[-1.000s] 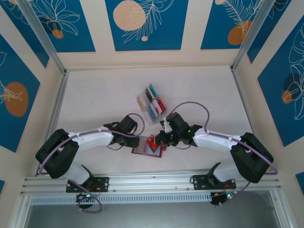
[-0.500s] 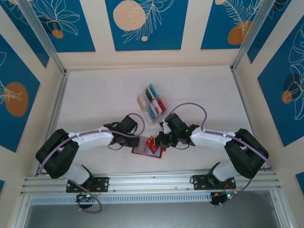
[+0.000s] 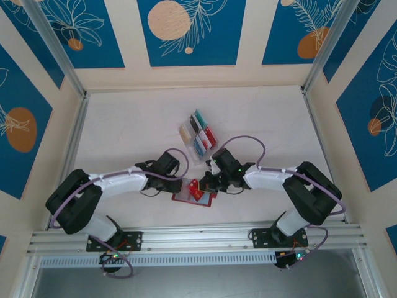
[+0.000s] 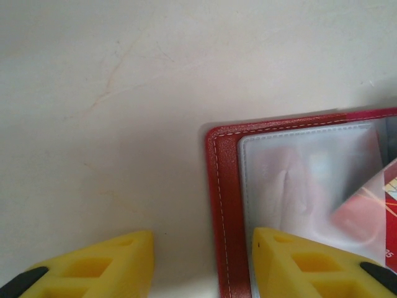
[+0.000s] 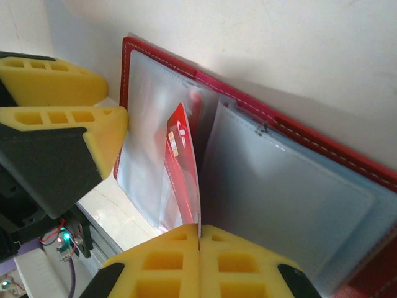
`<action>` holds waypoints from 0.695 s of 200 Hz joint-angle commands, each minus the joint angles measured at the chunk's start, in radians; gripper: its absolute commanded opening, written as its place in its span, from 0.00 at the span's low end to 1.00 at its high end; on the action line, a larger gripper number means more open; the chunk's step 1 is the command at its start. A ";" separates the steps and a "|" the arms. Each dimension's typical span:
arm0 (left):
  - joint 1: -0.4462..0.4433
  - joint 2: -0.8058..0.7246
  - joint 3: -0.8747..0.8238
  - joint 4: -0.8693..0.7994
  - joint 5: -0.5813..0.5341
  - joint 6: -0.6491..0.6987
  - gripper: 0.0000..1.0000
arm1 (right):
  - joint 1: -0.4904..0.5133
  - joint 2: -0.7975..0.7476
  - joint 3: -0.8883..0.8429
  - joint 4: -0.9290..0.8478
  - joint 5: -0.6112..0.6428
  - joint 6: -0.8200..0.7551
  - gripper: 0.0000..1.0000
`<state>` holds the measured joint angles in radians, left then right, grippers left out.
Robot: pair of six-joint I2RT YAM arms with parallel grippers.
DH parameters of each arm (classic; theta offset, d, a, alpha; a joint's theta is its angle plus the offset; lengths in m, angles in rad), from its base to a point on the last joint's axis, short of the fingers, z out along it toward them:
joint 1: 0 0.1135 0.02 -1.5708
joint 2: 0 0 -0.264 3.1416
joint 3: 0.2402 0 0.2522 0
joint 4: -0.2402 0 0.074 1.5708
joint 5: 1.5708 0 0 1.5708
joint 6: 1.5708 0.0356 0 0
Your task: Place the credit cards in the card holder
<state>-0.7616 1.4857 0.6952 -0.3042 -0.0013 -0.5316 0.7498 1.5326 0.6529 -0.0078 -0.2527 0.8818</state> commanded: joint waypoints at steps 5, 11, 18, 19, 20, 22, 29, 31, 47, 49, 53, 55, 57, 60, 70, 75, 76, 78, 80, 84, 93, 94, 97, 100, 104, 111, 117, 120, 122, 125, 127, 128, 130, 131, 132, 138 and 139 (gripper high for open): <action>-0.028 0.051 -0.058 0.042 0.043 -0.022 0.45 | 0.007 0.031 -0.001 0.011 0.030 0.059 0.00; -0.028 0.049 -0.062 0.044 0.043 -0.025 0.45 | 0.007 0.030 -0.006 0.022 0.042 0.073 0.00; -0.030 0.044 -0.068 0.046 0.043 -0.030 0.45 | 0.006 0.027 -0.011 0.032 0.055 0.091 0.00; -0.030 0.043 -0.070 0.045 0.042 -0.031 0.45 | 0.006 0.026 -0.013 0.035 0.058 0.093 0.00; -0.031 0.042 -0.070 0.046 0.042 -0.031 0.44 | 0.006 0.027 -0.014 0.037 0.061 0.096 0.00; -0.032 0.039 -0.072 0.046 0.041 -0.032 0.44 | 0.007 0.027 -0.015 0.041 0.062 0.100 0.00; -0.034 0.034 -0.078 0.048 0.041 -0.037 0.44 | 0.007 0.029 -0.021 0.057 0.077 0.122 0.00; -0.034 0.031 -0.080 0.047 0.040 -0.038 0.44 | 0.007 0.030 -0.023 0.061 0.081 0.128 0.00; -0.040 0.019 -0.096 0.050 0.040 -0.051 0.44 | 0.015 0.037 -0.030 0.085 0.116 0.166 0.00; -0.041 0.017 -0.097 0.050 0.040 -0.052 0.44 | 0.016 0.038 -0.030 0.086 0.121 0.171 0.00; -0.043 0.015 -0.100 0.050 0.038 -0.056 0.43 | 0.019 0.040 -0.032 0.088 0.133 0.183 0.00; -0.045 0.013 -0.102 0.050 0.039 -0.058 0.44 | 0.021 0.040 -0.032 0.090 0.138 0.187 0.00; -0.046 0.012 -0.104 0.051 0.038 -0.060 0.43 | 0.022 0.041 -0.032 0.089 0.143 0.192 0.00; -0.048 0.009 -0.107 0.051 0.037 -0.060 0.43 | 0.024 0.041 -0.034 0.091 0.151 0.197 0.00; -0.058 0.003 -0.117 0.053 0.035 -0.069 0.43 | 0.031 0.041 -0.036 0.094 0.173 0.215 0.00; -0.060 0.000 -0.121 0.053 0.035 -0.073 0.43 | 0.034 0.040 -0.039 0.096 0.186 0.225 0.00; -0.060 0.000 -0.122 0.054 0.035 -0.074 0.43 | 0.034 0.040 -0.039 0.096 0.188 0.226 0.00; -0.062 -0.001 -0.125 0.054 0.035 -0.076 0.43 | 0.035 0.040 -0.040 0.099 0.191 0.229 0.00; -0.063 -0.003 -0.127 0.054 0.035 -0.078 0.43 | 0.037 0.039 -0.041 0.099 0.194 0.231 0.00; -0.066 -0.006 -0.130 0.056 0.035 -0.083 0.43 | 0.040 0.038 -0.044 0.102 0.202 0.237 0.00; -0.072 -0.011 -0.139 0.060 0.035 -0.090 0.43 | 0.044 0.036 -0.046 0.101 0.219 0.248 0.00; -0.073 -0.010 -0.141 0.061 0.035 -0.091 0.43 | 0.045 0.036 -0.046 0.102 0.221 0.248 0.00; -0.076 -0.013 -0.145 0.062 0.035 -0.094 0.43 | 0.045 0.036 -0.047 0.103 0.227 0.252 0.00; -0.077 -0.014 -0.146 0.062 0.035 -0.097 0.43 | 0.047 0.037 -0.048 0.104 0.230 0.253 0.00; -0.080 -0.016 -0.149 0.062 0.034 -0.099 0.43 | 0.049 0.038 -0.049 0.105 0.235 0.257 0.00; -0.084 -0.016 -0.153 0.064 0.034 -0.105 0.43 | 0.051 0.039 -0.049 0.109 0.241 0.258 0.00; -0.087 -0.018 -0.158 0.066 0.034 -0.110 0.43 | 0.053 0.040 -0.051 0.109 0.247 0.262 0.00; -0.089 -0.017 -0.159 0.066 0.034 -0.112 0.43 | 0.053 0.041 -0.052 0.112 0.252 0.264 0.00; -0.092 -0.016 -0.160 0.068 0.034 -0.114 0.43 | 0.053 0.041 -0.052 0.112 0.252 0.265 0.00; -0.094 -0.016 -0.161 0.071 0.035 -0.117 0.43 | 0.054 0.043 -0.054 0.114 0.253 0.266 0.00; -0.095 -0.015 -0.162 0.072 0.035 -0.117 0.43 | 0.055 0.044 -0.053 0.116 0.253 0.266 0.00; -0.096 -0.015 -0.162 0.072 0.035 -0.118 0.43 | 0.055 0.045 -0.053 0.116 0.255 0.266 0.00; -0.098 -0.014 -0.163 0.073 0.035 -0.120 0.43 | 0.055 0.046 -0.053 0.115 0.255 0.266 0.00; -0.099 -0.013 -0.163 0.073 0.035 -0.120 0.43 | 0.056 0.047 -0.053 0.116 0.255 0.266 0.00; -0.100 -0.013 -0.164 0.073 0.035 -0.121 0.43 | 0.057 0.047 -0.053 0.116 0.256 0.266 0.00; -0.107 -0.010 -0.163 0.074 0.035 -0.123 0.42 | 0.059 0.051 -0.053 0.117 0.259 0.266 0.00; -0.107 -0.010 -0.163 0.075 0.035 -0.123 0.42 | 0.059 0.053 -0.053 0.117 0.260 0.267 0.00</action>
<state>-0.8135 1.4155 0.5926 -0.1829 -0.0711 -0.6167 0.8013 1.5551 0.6254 0.1406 -0.0814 1.1191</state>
